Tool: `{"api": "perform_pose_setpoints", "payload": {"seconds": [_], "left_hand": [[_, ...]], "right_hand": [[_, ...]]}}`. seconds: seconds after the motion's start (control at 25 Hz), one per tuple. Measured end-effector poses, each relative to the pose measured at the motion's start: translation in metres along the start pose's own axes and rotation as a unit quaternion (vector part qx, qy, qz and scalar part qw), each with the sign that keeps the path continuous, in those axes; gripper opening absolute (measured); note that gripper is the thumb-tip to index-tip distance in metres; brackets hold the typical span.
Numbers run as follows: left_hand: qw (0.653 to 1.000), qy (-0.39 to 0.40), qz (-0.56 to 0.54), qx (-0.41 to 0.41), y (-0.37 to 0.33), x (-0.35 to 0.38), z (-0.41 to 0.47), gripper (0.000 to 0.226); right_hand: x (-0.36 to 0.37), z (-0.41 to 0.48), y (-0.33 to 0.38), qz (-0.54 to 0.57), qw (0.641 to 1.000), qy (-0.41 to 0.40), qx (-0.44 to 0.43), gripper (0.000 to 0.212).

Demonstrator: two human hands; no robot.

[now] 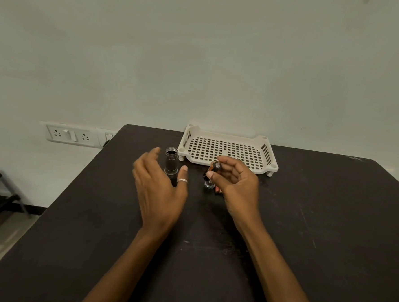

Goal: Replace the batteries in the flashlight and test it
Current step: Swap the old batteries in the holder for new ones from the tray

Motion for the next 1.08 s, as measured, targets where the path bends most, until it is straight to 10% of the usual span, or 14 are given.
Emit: {"api": "perform_pose_setpoints", "payload": {"seconds": [0.2,0.64,1.08], "left_hand": [[0.984,0.129,-0.050,-0.111,0.019,0.011,0.010,0.068],[0.990,0.113,-0.080,0.008,0.011,0.013,0.011,0.038],[0.983,0.144,-0.096,0.059,0.010,0.016,0.009,0.038]], "right_hand": [[0.003,-0.001,0.002,-0.028,0.999,0.002,-0.047,0.046],[0.003,0.002,-0.003,-0.047,0.996,-0.009,-0.082,0.040],[-0.003,0.009,-0.011,0.377,0.906,-0.081,0.178,0.018]]}}
Point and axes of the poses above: each hand's wrist, its own z-axis towards the middle knuckle, its own x-axis out of the palm, y = z × x, the point moved 2 cm from there along z, towards the middle knuckle, and after that the axes turned 2 degrees about y, right-handed, at the moved point
